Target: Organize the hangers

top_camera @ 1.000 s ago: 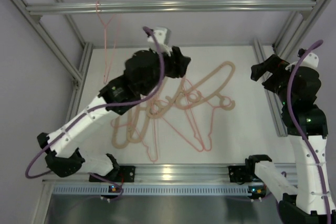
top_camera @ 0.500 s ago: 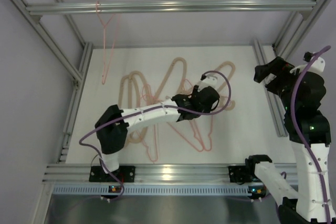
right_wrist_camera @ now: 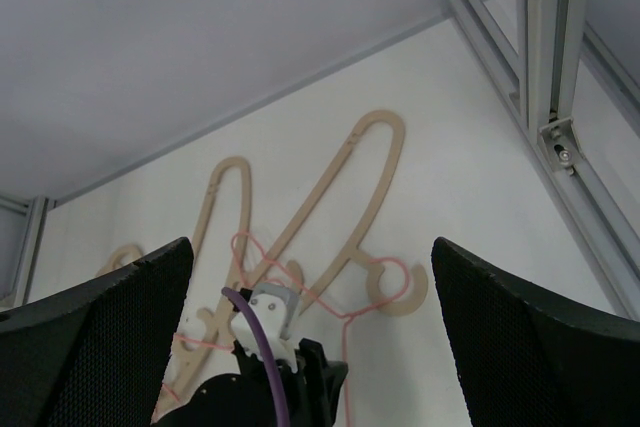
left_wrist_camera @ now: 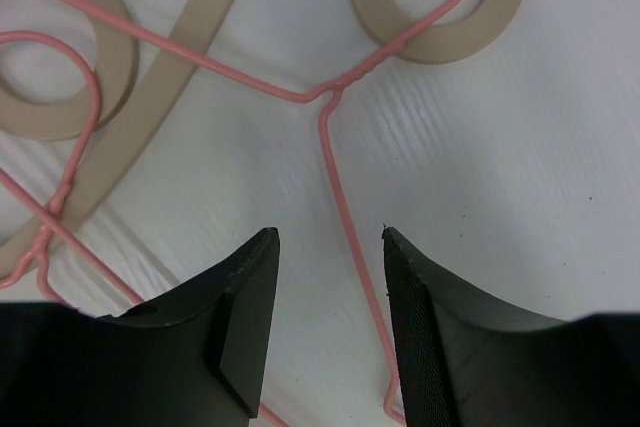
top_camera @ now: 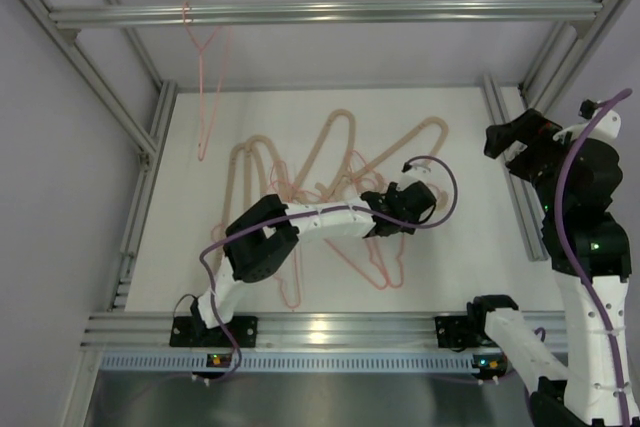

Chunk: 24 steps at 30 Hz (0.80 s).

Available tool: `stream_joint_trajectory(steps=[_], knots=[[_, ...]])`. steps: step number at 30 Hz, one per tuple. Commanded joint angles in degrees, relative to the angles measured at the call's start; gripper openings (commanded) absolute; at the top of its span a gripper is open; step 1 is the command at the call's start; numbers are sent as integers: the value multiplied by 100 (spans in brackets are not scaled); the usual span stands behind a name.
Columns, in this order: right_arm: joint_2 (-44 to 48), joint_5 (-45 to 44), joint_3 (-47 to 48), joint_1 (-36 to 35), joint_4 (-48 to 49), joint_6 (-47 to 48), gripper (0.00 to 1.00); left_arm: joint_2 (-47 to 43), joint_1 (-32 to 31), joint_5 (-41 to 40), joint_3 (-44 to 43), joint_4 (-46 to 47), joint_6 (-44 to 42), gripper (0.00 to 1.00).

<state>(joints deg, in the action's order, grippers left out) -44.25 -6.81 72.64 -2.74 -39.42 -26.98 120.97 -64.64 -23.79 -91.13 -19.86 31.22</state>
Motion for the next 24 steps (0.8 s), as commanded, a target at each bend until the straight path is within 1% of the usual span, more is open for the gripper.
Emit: stream_joint_trajectory(steps=[1,5,13,17,18,20,21,24], knots=[[57,-31,48,72,189,97,99,242,-40,76,-457,377,-2,51],[74,-22,48,72,189,105,99,541,-40,-72,-625,360,-11,50],[101,-49,31,72,154,158,99,797,-31,-345,-643,360,-2,47],[101,-84,40,72,145,185,99,893,-13,-284,-669,360,6,41],[101,-84,48,72,136,185,99,902,-13,-258,-660,351,24,37],[118,-93,48,72,136,193,99,937,4,-223,-625,351,59,32],[110,-93,57,72,128,185,99,964,13,-188,-608,360,85,26],[110,-93,22,81,127,193,99,973,22,-117,-529,360,130,12]])
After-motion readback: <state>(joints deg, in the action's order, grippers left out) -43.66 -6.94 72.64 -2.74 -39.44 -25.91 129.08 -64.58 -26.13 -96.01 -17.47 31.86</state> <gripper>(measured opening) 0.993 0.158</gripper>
